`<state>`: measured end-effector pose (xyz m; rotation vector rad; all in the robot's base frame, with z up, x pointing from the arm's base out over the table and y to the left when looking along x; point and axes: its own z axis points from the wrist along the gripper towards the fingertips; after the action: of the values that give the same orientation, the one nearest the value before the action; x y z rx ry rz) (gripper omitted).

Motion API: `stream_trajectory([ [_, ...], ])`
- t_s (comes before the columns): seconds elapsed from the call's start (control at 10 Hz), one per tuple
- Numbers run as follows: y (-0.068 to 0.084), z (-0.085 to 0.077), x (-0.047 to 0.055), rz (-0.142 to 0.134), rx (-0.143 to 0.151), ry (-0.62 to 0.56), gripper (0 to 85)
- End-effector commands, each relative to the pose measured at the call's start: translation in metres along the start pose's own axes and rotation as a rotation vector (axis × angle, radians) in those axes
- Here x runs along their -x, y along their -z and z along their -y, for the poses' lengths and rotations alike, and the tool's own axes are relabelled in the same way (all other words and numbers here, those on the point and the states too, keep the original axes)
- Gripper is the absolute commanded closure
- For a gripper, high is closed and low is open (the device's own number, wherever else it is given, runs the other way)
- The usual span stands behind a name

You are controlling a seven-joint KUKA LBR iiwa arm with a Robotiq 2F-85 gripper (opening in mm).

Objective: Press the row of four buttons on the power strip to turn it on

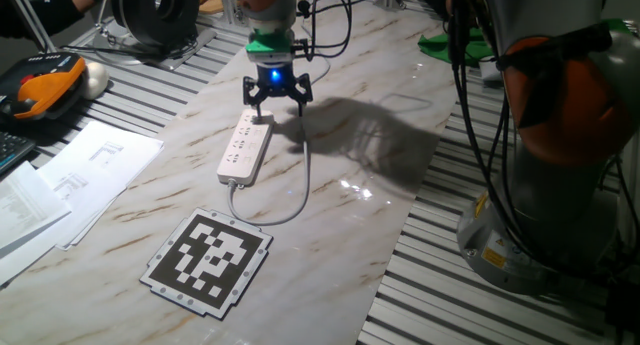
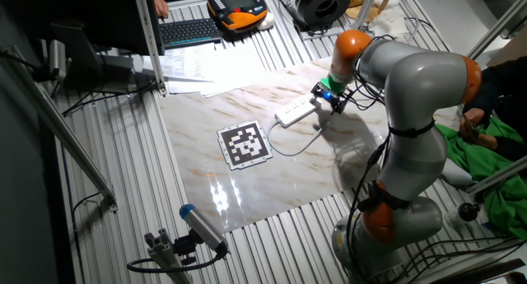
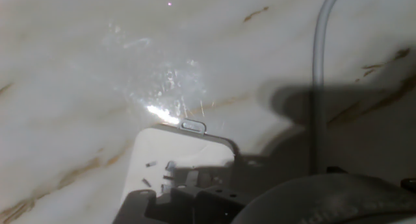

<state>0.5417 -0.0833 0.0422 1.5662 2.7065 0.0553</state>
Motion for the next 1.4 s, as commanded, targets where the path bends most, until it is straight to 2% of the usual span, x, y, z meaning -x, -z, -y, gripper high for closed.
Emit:
stream_trajectory([
  [0.0,-0.002,0.0,-0.001,0.002,0.002,0.0,0.0],
  [0.6,-0.019,0.003,-0.007,0.01,0.022,0.005,0.0],
  [0.8,-0.019,0.002,-0.009,0.016,0.024,0.014,0.0],
  [0.9,-0.011,0.0,-0.01,0.0,0.017,0.029,17.0],
  [1.2,0.032,-0.016,-0.005,-0.046,-0.022,0.097,17.0],
  [1.3,0.043,-0.023,-0.004,-0.056,-0.024,0.126,17.0],
])
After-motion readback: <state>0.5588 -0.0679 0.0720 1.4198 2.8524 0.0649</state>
